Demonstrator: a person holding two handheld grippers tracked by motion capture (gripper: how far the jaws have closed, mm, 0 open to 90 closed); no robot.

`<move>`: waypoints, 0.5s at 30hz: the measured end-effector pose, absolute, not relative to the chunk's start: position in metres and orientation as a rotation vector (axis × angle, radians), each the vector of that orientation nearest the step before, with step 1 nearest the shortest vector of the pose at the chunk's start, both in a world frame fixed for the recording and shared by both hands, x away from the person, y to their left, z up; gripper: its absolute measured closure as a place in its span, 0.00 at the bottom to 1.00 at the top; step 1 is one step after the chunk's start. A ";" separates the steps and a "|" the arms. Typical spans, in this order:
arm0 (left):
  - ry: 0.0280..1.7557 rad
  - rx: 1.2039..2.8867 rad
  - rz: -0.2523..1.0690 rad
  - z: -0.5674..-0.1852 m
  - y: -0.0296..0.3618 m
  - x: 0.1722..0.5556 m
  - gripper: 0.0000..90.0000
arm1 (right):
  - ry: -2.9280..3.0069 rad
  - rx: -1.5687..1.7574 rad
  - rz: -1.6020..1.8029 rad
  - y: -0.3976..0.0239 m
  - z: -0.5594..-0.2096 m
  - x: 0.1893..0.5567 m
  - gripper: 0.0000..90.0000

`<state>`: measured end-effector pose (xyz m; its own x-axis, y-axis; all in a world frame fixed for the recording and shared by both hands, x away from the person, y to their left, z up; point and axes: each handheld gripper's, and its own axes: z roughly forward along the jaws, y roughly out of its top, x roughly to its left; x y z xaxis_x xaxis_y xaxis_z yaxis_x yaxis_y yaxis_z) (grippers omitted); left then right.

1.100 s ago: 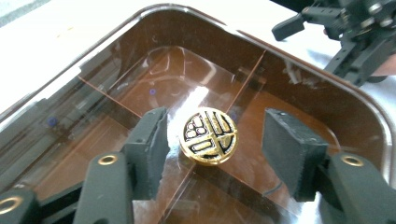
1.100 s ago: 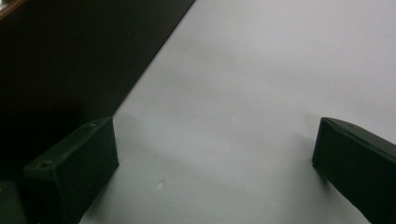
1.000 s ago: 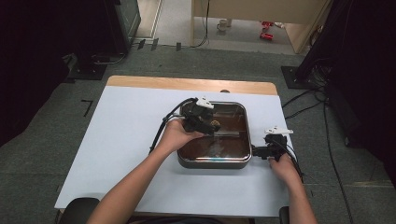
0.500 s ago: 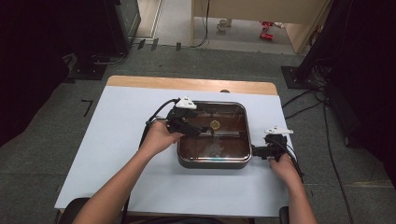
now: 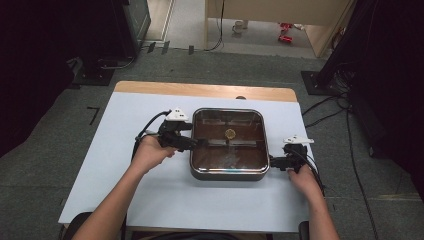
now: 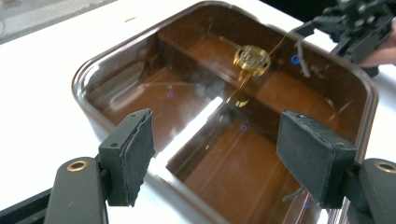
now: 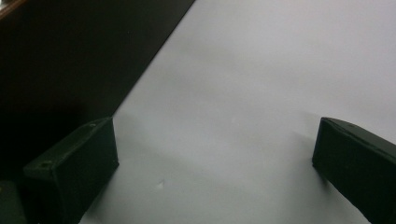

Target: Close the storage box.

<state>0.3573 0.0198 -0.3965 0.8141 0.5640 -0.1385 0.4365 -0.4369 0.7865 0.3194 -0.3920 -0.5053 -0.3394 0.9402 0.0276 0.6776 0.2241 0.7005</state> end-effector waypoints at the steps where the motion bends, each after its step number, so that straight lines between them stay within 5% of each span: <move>1: 0.747 2.099 0.185 -0.398 0.025 0.357 0.31 | 2.101 1.493 0.883 -0.392 -0.505 0.319 0.00; 15: 0.800 2.061 0.256 -0.407 0.073 0.350 0.27 | 2.101 1.492 0.883 -0.392 -0.505 0.319 0.00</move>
<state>0.3495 0.0732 -0.4070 0.7706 0.6270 -0.1139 0.4447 -0.4010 0.8009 0.3194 -0.3920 -0.5053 -0.3398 0.9401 0.0271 0.6774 0.2246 0.7005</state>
